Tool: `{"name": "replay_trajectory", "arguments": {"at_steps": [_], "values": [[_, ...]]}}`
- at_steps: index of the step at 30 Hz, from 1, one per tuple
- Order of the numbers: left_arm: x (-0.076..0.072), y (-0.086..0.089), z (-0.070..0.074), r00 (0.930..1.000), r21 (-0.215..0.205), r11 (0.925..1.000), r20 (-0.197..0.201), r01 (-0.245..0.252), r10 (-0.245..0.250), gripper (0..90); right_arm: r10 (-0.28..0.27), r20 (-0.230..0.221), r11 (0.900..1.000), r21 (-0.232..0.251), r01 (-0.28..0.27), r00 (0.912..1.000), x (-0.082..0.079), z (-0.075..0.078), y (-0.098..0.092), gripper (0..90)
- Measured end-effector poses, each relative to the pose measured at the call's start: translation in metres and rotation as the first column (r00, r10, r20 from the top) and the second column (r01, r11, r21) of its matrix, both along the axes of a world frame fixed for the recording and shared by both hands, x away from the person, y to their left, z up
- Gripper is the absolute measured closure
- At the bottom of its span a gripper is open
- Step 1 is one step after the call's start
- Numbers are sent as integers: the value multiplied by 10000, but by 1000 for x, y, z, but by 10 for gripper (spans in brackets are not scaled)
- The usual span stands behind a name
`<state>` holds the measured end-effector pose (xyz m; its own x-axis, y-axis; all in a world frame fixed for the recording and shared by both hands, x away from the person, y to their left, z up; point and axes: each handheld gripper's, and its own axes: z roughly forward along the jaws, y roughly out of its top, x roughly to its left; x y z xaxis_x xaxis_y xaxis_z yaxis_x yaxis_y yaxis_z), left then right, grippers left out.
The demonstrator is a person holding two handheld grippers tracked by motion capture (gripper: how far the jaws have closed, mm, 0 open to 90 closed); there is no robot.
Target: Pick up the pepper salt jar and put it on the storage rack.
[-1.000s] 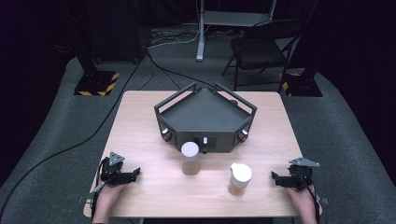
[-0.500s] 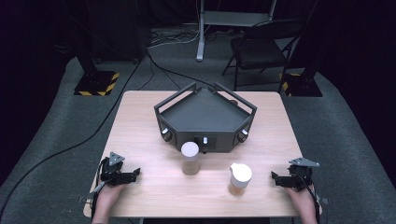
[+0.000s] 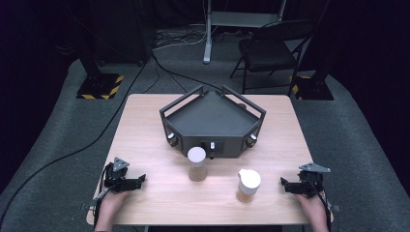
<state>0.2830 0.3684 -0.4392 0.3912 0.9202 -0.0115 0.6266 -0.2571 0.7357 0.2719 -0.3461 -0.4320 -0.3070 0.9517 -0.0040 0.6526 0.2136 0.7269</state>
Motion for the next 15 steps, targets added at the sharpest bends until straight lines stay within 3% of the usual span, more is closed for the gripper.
{"name": "replay_trajectory", "arguments": {"at_steps": [15], "values": [[0,1,0,10000,-129,9999,5,35,-35,75,0,-1,10000,1,0,10000,0,0,0,0]]}}
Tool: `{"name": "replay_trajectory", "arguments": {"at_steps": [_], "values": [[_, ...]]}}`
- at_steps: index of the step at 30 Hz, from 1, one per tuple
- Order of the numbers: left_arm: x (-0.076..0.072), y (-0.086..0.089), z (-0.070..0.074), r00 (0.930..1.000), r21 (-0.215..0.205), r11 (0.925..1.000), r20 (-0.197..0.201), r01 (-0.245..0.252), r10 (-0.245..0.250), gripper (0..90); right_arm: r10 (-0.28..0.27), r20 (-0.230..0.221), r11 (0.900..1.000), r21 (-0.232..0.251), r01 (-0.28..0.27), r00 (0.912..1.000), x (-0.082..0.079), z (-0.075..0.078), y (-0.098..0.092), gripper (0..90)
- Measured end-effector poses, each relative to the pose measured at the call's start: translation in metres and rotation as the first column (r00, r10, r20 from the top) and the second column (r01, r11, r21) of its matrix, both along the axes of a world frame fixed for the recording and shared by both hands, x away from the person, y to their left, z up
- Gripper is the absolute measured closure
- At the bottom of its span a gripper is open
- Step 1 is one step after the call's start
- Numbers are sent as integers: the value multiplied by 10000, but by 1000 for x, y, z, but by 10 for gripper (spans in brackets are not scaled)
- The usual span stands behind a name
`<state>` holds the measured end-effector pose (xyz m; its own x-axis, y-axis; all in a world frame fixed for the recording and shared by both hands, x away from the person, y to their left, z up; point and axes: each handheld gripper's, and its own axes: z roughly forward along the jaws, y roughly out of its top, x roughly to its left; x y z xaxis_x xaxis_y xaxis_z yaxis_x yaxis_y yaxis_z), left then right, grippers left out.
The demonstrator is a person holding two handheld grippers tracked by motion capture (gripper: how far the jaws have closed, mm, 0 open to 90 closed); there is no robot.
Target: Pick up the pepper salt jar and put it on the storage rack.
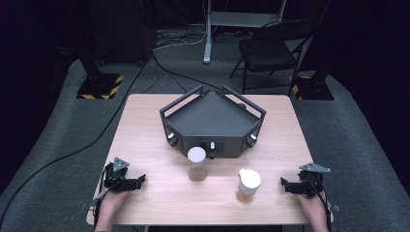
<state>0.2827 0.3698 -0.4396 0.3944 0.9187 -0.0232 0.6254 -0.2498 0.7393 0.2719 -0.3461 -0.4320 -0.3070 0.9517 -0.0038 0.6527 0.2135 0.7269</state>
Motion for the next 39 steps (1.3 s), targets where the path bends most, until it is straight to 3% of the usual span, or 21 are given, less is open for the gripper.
{"name": "replay_trajectory", "arguments": {"at_steps": [7,16,23,39], "values": [[-2,5,2,9999,-502,9987,131,101,-94,79,1,0,10000,0,-1,10000,0,0,0,0],[-7,0,11,9987,-382,9990,457,220,-202,79,1,1,10000,-1,-1,10000,0,0,0,0],[-11,-1,16,9966,-540,9978,749,385,-344,80,2,1,10000,-2,-2,10000,0,0,0,0],[-19,-9,32,9860,-770,9910,1346,1095,-985,80,-9,0,10000,1,9,10000,0,0,0,0]]}}
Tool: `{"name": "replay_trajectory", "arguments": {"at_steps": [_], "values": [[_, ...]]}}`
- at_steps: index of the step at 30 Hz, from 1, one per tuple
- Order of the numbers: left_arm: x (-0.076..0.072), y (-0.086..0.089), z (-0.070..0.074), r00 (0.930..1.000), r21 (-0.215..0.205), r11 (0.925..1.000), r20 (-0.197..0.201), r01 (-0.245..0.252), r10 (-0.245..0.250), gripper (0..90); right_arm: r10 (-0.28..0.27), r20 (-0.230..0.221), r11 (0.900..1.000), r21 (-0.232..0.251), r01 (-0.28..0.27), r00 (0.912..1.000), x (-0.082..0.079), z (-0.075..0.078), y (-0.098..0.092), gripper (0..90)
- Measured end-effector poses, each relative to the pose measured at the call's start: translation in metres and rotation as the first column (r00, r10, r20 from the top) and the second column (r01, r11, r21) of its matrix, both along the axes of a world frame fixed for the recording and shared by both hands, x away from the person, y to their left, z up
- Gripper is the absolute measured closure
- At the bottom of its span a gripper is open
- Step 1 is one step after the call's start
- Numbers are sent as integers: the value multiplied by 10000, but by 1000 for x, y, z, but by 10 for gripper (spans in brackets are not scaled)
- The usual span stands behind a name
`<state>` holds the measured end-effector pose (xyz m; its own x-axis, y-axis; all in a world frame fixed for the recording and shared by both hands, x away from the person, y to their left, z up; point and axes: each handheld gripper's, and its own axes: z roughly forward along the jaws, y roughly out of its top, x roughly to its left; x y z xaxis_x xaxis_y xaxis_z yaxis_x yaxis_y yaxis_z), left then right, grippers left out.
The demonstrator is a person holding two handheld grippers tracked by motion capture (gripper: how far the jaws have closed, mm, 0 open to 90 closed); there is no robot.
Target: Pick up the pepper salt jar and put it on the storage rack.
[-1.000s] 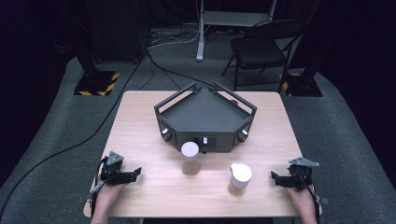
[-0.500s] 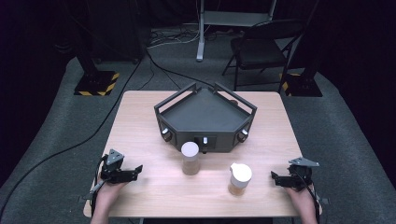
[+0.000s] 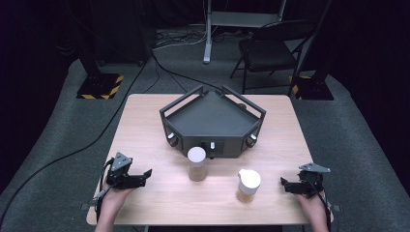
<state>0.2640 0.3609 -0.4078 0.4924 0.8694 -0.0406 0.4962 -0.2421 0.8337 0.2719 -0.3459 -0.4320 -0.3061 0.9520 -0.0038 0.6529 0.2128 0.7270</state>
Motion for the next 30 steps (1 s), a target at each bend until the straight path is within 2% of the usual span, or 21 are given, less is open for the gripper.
{"name": "replay_trajectory", "arguments": {"at_steps": [3,11,15,22,30], "values": [[-1,0,3,9997,-273,9993,80,238,-236,80,1,-1,10000,-1,-1,10000,0,0,0,0],[-4,-7,10,9981,-215,9982,255,565,-559,80,2,0,10000,-2,-2,10000,0,0,0,0],[-3,-9,11,9968,-342,9965,277,757,-747,80,3,0,10000,-1,-3,10000,0,0,0,0],[-3,-19,13,9933,-241,9936,391,1100,-1091,80,3,1,10000,-1,-3,10000,0,0,0,0],[1,-32,11,9883,-84,9887,309,1497,-1493,80,34,1,10000,4,-34,10000,0,0,0,0]]}}
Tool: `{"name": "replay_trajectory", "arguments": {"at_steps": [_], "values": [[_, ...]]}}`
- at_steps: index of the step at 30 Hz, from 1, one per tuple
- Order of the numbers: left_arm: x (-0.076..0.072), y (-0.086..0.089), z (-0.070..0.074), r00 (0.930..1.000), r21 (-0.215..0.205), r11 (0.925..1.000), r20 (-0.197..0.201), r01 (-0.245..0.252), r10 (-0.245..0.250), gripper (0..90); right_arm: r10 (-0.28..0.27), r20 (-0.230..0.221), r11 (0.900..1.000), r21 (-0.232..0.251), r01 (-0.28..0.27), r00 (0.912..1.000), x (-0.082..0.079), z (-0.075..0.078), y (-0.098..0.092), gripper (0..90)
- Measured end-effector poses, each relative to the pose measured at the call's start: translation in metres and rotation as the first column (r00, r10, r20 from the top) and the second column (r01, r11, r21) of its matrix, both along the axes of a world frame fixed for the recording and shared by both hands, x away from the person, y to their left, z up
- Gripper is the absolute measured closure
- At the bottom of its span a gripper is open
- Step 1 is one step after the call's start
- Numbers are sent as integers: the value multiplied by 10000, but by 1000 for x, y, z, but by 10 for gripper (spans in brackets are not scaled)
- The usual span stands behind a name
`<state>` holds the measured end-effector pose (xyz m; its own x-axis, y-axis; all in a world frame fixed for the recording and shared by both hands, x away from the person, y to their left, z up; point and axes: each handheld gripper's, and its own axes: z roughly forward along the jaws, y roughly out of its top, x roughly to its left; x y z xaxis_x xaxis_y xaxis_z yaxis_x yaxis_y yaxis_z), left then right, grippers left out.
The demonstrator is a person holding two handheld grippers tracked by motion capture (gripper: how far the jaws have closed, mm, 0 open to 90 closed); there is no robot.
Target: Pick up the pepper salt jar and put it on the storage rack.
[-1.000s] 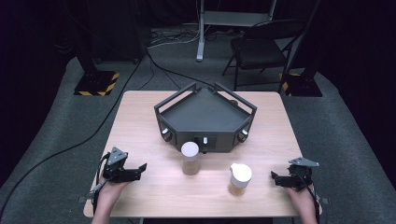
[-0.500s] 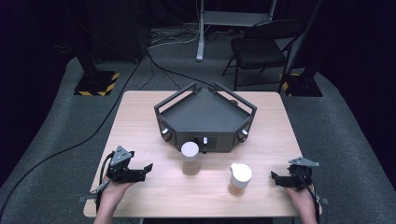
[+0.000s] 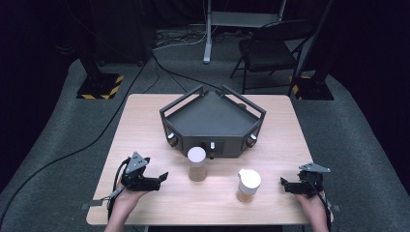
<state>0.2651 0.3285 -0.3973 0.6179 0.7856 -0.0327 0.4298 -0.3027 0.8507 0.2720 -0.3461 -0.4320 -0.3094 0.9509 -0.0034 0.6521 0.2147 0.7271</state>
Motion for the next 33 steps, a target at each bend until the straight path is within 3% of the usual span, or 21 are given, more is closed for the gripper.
{"name": "replay_trajectory", "arguments": {"at_steps": [8,33], "values": [[2,-14,-3,9989,-86,9988,11,475,-475,80,24,3,10000,-2,-24,10000,0,0,0,0],[10,-36,-1,9933,-463,9927,362,1114,-1098,82,53,-3,10000,-2,-53,10000,0,0,0,0]]}}
